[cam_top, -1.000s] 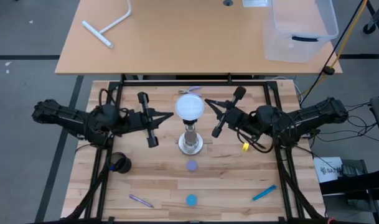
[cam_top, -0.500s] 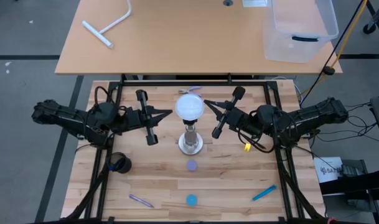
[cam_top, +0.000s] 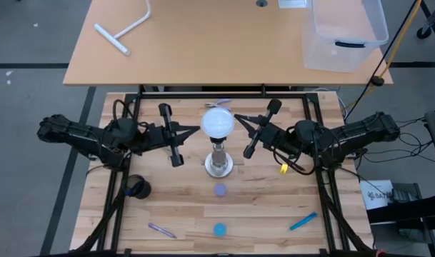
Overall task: Screw lightbulb
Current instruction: Insert the lightbulb into the silver lamp socket
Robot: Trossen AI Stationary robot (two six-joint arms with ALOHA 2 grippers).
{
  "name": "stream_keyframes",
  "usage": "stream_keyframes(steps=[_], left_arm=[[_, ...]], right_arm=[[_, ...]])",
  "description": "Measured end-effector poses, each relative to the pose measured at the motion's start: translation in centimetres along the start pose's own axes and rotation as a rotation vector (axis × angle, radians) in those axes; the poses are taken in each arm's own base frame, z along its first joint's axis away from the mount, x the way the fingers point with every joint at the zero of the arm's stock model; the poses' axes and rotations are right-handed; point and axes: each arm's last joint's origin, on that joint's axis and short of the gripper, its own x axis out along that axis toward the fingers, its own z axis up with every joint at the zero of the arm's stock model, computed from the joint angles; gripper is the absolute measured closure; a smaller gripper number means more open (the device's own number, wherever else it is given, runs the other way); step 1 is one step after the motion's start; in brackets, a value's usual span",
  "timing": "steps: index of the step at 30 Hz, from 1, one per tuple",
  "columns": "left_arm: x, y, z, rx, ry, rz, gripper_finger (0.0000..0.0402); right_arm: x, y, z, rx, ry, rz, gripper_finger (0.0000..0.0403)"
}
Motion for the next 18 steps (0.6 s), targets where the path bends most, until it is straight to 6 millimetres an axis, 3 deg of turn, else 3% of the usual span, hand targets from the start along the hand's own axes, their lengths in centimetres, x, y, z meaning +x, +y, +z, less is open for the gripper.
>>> stream_keyframes(steps=[18], left_arm=[[0.26, 0.83, -0.40, -0.014, 0.006, 0.023, 0.0401]], right_arm=[[-0.01, 0.09, -0.10, -0.005, 0.007, 0.010, 0.0403]])
